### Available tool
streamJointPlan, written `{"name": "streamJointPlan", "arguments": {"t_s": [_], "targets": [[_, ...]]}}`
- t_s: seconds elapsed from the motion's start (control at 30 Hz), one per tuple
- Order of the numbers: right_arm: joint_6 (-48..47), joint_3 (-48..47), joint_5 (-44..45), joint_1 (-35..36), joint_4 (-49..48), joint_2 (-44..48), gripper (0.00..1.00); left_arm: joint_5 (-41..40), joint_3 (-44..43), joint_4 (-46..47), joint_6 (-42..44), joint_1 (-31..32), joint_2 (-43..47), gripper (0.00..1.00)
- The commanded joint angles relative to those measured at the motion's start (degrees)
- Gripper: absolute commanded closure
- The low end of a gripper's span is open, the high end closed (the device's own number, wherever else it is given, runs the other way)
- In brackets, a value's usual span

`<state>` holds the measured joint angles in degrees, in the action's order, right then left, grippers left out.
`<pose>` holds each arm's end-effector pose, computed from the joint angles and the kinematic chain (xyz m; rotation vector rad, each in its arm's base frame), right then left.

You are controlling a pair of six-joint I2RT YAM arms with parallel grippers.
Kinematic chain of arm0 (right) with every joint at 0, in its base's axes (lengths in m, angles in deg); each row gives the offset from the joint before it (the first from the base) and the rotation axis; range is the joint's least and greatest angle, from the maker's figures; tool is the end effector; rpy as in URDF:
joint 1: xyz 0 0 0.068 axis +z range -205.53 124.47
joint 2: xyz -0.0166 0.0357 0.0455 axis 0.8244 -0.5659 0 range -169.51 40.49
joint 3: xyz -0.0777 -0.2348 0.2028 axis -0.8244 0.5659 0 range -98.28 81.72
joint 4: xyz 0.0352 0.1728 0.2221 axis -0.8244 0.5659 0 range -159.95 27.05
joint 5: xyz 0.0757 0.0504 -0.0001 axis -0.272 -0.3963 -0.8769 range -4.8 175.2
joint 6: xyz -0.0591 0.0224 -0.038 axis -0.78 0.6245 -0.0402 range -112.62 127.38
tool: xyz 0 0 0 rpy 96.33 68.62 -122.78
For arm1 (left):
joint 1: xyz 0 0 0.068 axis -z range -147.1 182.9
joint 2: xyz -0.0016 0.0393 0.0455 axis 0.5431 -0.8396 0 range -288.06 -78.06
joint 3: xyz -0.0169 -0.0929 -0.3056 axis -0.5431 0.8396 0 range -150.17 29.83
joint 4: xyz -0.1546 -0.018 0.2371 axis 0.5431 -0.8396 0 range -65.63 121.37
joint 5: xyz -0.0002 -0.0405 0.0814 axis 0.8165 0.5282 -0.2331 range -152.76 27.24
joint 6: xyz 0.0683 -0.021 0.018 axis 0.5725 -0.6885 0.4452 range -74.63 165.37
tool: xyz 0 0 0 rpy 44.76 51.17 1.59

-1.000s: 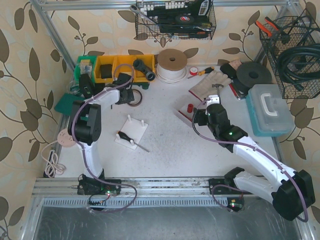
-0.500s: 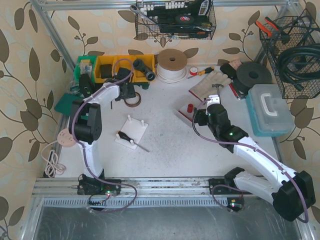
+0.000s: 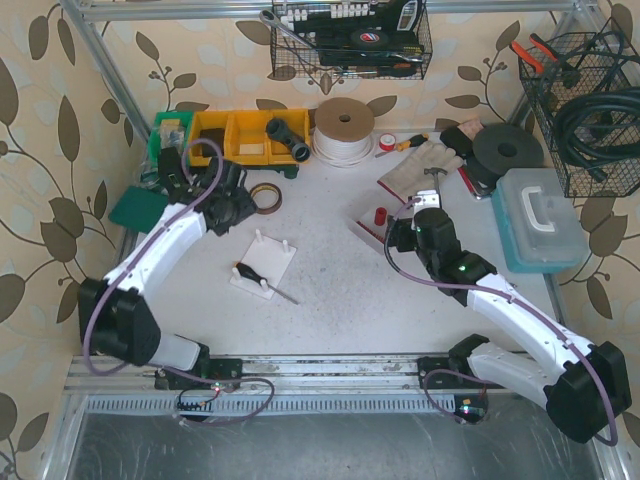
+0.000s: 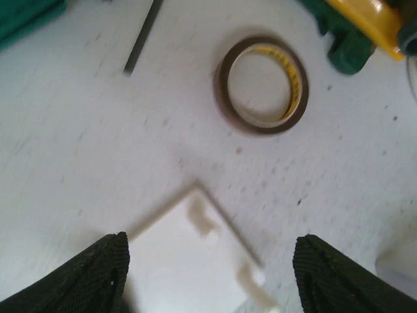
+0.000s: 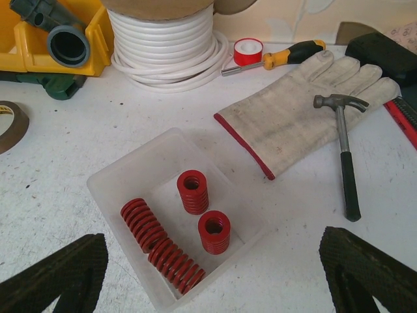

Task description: Install the large spring

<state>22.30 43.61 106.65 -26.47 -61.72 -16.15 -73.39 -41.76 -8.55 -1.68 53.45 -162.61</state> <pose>0.2201 0.0965 0.2867 -0.0148 2.0049 0.1093 0.3286 -0.1110 0.3155 -0.6464 2.4063 -0.2725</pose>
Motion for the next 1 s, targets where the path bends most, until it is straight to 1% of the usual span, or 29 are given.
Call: {"name": "streamJointPlan", "arguments": {"t_s": [0.0, 0.1, 0.23, 0.37, 0.47, 0.57, 0.67, 0.83, 0.97], "targets": [[-0.3, 0.1, 1.3, 0.4, 0.7, 0.3, 0.12, 2.8, 6.7, -6.1, -15.1, 1.8, 9.0, 0.31], [-0.3, 0.0, 1.3, 0.6, 0.9, 0.6, 0.12, 2.7, 10.8, -8.3, -21.9, 4.0, 14.0, 0.38], [-0.3, 0.2, 1.7, 0.7, 0.9, 0.9, 0.12, 0.4, 15.2, -10.2, -30.3, 10.2, 18.5, 0.49], [-0.4, 0.3, 2.1, 0.7, 0.9, 0.8, 0.12, -0.3, 19.1, -11.4, -36.8, 13.6, 19.3, 0.54], [-0.5, 0.3, 2.2, 0.7, 1.0, 0.7, 0.12, -1.1, 22.0, -10.1, -39.3, 14.5, 18.4, 0.57], [-0.5, 0.3, 2.4, 0.7, 0.8, 0.6, 0.12, -1.0, 24.3, -6.0, -39.7, 14.5, 16.5, 0.58], [-0.5, 0.3, 2.4, 0.8, 0.8, 0.5, 0.12, 0.8, 24.8, -2.3, -38.6, 14.5, 13.3, 0.55], [-0.6, 0.3, 2.5, 0.8, 0.8, 1.0, 0.12, 1.2, 24.5, -1.1, -38.0, 14.5, 8.2, 0.49], [-0.6, 0.3, 2.4, 0.9, 0.9, 1.2, 0.12, 1.8, 25.1, 1.3, -37.7, 14.5, 5.8, 0.48]]}}
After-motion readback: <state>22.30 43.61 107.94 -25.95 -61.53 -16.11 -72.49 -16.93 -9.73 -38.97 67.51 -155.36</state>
